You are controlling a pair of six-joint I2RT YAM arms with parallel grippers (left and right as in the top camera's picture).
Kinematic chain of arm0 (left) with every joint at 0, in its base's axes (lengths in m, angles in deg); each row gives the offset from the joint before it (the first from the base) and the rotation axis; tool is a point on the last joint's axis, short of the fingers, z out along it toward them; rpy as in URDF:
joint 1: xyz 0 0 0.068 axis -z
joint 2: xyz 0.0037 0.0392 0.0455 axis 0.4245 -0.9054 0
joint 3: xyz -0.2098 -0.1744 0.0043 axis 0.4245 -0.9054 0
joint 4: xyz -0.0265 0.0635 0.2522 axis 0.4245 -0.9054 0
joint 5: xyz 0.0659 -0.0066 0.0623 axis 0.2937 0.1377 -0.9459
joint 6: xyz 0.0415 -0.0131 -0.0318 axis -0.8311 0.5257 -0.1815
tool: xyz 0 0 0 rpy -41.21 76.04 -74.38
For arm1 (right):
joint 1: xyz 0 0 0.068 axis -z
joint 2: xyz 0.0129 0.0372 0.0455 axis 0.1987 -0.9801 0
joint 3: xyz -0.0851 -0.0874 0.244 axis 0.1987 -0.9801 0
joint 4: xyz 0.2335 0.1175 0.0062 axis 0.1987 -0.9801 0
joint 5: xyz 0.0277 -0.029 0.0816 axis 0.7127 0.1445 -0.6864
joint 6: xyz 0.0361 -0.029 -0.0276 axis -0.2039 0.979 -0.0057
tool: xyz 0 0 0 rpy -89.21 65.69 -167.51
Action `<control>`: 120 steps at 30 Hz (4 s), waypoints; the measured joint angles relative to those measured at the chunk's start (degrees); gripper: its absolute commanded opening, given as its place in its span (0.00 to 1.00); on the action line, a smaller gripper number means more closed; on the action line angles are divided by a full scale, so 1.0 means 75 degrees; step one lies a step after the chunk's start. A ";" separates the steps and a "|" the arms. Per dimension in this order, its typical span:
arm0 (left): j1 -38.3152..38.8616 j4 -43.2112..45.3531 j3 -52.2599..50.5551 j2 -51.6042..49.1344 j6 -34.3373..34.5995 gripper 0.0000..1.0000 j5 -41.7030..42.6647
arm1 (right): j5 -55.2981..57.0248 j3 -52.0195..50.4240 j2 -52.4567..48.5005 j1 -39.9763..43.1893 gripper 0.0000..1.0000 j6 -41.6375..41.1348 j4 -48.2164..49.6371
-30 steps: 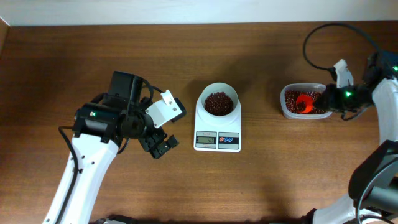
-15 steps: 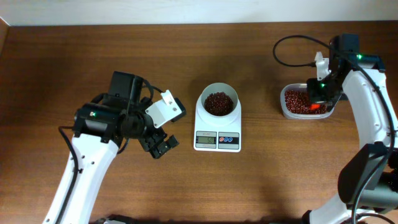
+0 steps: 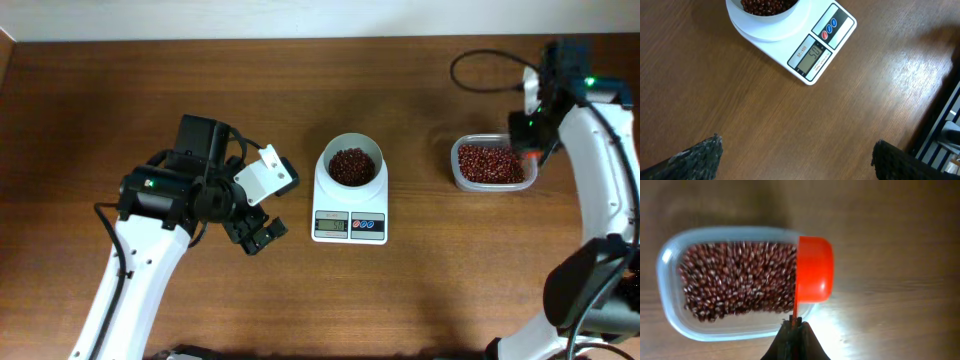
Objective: Scoop and weigh 50g on scale
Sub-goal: 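Move the scoop back right over the bean tub, then carry the scoop down toward the front right of the table, then lower the scoop onto the table and open the right gripper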
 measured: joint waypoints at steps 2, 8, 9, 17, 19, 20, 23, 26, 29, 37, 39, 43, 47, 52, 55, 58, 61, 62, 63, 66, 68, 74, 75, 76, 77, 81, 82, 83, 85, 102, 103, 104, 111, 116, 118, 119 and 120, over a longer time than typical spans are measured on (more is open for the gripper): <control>0.0000 0.0003 0.0000 0.0000 0.0003 0.99 0.0000 | 0.0055 0.0533 0.0012 0.0000 0.04 0.0166 -0.0379; 0.0000 0.0000 0.0000 0.0000 0.0000 0.99 0.0003 | 0.0093 0.1903 0.0070 0.0003 0.04 0.0463 -0.1708; 0.0000 -0.0003 0.0000 0.0000 0.0000 0.99 0.0000 | 0.0085 0.2162 0.0099 0.0003 0.04 0.0469 -0.1967; 0.0000 0.0000 0.0000 0.0000 0.0000 0.99 0.0003 | -0.0169 0.3547 0.1900 0.0469 0.04 0.0131 -0.4351; 0.0000 0.0000 0.0000 0.0000 0.0000 0.99 0.0000 | -0.0507 0.3512 0.2588 0.0866 0.04 -0.0096 -0.4351; 0.0000 0.0003 0.0000 0.0000 0.0000 0.99 0.0000 | -0.0726 0.3453 0.2987 0.1110 0.04 -0.0181 -0.4339; 0.0000 0.0003 -0.0003 0.0000 0.0003 0.99 0.0000 | -0.1518 0.2914 0.4211 0.1647 0.04 -0.0356 -0.4334; 0.0000 0.0000 -0.0003 0.0000 0.0000 0.99 -0.0003 | -0.2218 0.1667 0.5304 0.1941 0.04 -0.0560 -0.4328; 0.0000 -0.0006 -0.0009 0.0000 0.0000 0.99 0.0003 | -0.2634 -0.0315 0.6231 0.1985 0.04 -0.1125 -0.4004; 0.0000 -0.0003 -0.0015 0.0000 0.0000 0.99 0.0006 | -0.4441 -0.6455 0.7784 0.2005 0.04 -0.2667 -0.0102; 0.0000 0.0020 -0.0017 0.0000 0.0000 0.99 -0.0003 | -0.4797 -0.7297 0.7737 0.2005 0.04 -0.2853 0.0510; 0.0000 0.0003 -0.0017 0.0000 0.0000 0.99 -0.0003 | -0.5662 -0.9072 0.7507 0.2014 0.04 -0.3235 0.3270; 0.0000 0.0003 -0.0017 0.0000 0.0000 0.99 0.0000 | -0.5884 -0.9541 0.7166 0.2017 0.04 -0.3378 0.4191; 0.0000 0.0000 -0.0017 0.0000 0.0000 0.99 0.0000 | -0.6067 -0.9620 0.6234 0.2020 0.05 -0.3410 0.4852; 0.0000 0.0000 -0.0017 0.0000 0.0000 0.99 0.0000 | -0.6257 -0.9617 0.5721 0.2020 0.13 -0.3439 0.4876; 0.0000 0.0003 -0.0017 0.0000 0.0000 0.99 0.0000 | -0.6280 -0.9617 0.5144 0.2020 0.13 -0.3410 0.4873; 0.0000 0.0003 -0.0017 0.0000 0.0000 0.99 0.0000 | -0.6239 -0.9620 0.4721 0.2020 0.14 -0.3413 0.4779; 0.0000 0.0000 -0.0017 0.0000 0.0000 0.99 0.0000 | -0.6222 -0.9626 0.4631 0.2020 0.17 -0.3418 0.4753; 0.0000 0.0003 -0.0017 0.0000 0.0000 0.99 0.0000 | -0.6219 -0.9632 0.4581 0.2020 0.17 -0.3413 0.4750; 0.0000 0.0003 -0.0017 0.0000 0.0000 0.99 0.0000 | -0.6193 -0.9635 0.4575 0.2020 0.18 -0.3424 0.4750; 0.0000 0.0003 -0.0017 0.0000 0.0000 0.99 0.0000 | -0.6190 -0.9635 0.4575 0.2020 0.20 -0.3433 0.4753; 0.0000 0.0003 -0.0017 0.0000 0.0000 0.99 0.0000 | -0.5954 -0.9635 0.4575 0.2197 0.28 -0.3459 0.4741; 0.0000 0.0000 -0.0017 0.0000 0.0000 0.99 0.0000 | -0.5936 -0.9635 0.4575 0.2308 0.28 -0.3456 0.4704; 0.0000 0.0003 -0.0017 0.0000 0.0000 0.99 0.0000 | -0.5904 -0.9635 0.4575 0.2498 0.29 -0.3459 0.4640; 0.0000 0.0003 -0.0017 0.0000 0.0000 0.99 0.0000 | -0.5893 -0.9635 0.4575 0.2684 0.30 -0.3468 0.4590; 0.0000 0.0000 -0.0017 0.0000 0.0000 0.99 0.0000 | -0.5858 -0.9635 0.4575 0.3264 0.36 -0.3212 0.4549; 0.0000 0.0000 -0.0017 0.0000 0.0000 0.99 0.0000 | -0.5866 -0.9632 0.4575 0.3348 0.36 -0.3063 0.4538; 0.0000 0.0003 -0.0017 0.0000 0.0000 0.99 0.0000 | -0.5878 -0.9632 0.4575 0.3410 0.36 -0.2926 0.4523; 0.0000 0.0003 -0.0017 0.0000 0.0000 0.99 0.0000 | -0.5875 -0.9576 0.4575 0.3436 0.37 -0.2704 0.4590; 0.0000 0.0000 -0.0017 0.0000 0.0000 0.99 0.0000 | -0.5878 -0.9060 0.4575 0.3442 0.37 -0.2515 0.5237; 0.0000 0.0003 -0.0017 0.0000 0.0000 0.99 0.0000 | -0.5872 -0.9058 0.4575 0.3442 0.37 -0.2518 0.5164; 0.0000 0.0003 -0.0017 0.0000 0.0000 0.99 0.0000 | -0.5849 -0.9058 0.4575 0.3442 0.37 -0.2518 0.5085; 0.0000 0.0003 -0.0017 0.0000 0.0000 0.99 0.0000 | -0.5820 -0.9055 0.4575 0.3442 0.37 -0.2524 0.4928; 0.0000 0.0003 -0.0017 0.0000 0.0000 0.99 0.0000 | -0.5820 -0.9040 0.4575 0.3442 0.38 -0.2524 0.4217; 0.0000 0.0003 -0.0017 0.0000 0.0000 0.99 0.0000 | -0.5820 -0.9040 0.4575 0.3442 0.40 -0.2524 0.4109; 0.0000 0.0003 -0.0017 0.0000 0.0000 0.99 0.0000 | -0.5823 -0.9037 0.4575 0.3442 0.41 -0.2521 0.4106; 0.0000 0.0003 -0.0017 0.0000 0.0000 0.99 0.0000 | -0.5820 -0.9037 0.4575 0.3442 0.42 -0.2527 0.4112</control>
